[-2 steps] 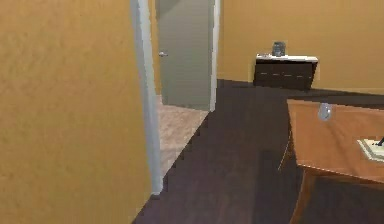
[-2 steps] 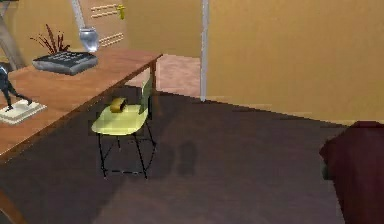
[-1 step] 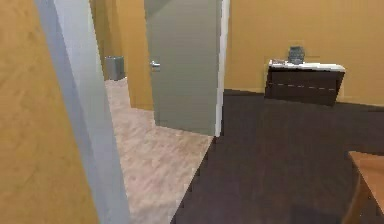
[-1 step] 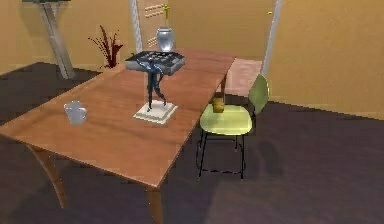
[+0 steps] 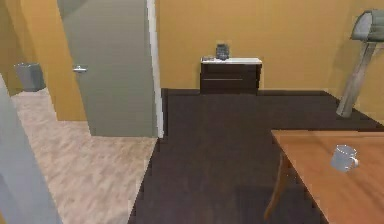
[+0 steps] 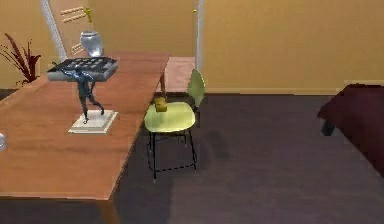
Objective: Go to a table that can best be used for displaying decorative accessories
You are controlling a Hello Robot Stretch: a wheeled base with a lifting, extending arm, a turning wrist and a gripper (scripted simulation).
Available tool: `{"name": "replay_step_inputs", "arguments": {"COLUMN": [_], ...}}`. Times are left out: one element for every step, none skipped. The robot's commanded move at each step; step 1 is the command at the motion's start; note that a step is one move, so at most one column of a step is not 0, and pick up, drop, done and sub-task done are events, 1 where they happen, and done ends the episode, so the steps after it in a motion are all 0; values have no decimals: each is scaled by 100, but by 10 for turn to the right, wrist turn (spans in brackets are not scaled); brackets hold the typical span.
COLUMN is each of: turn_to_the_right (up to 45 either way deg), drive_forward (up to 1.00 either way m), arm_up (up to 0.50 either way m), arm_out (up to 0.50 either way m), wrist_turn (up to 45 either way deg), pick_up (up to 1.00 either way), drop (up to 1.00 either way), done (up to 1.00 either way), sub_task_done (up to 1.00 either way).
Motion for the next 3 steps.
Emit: {"name": "replay_step_inputs", "arguments": {"turn_to_the_right": [0, -450, -240], "drive_forward": [75, 0, 0], "arm_up": [0, 0, 0], "arm_out": [0, 0, 0], "wrist_turn": [0, 0, 0], "pick_up": [0, 0, 0], "drop": [0, 0, 0], "done": [0, 0, 0], "sub_task_done": [0, 0, 0]}}
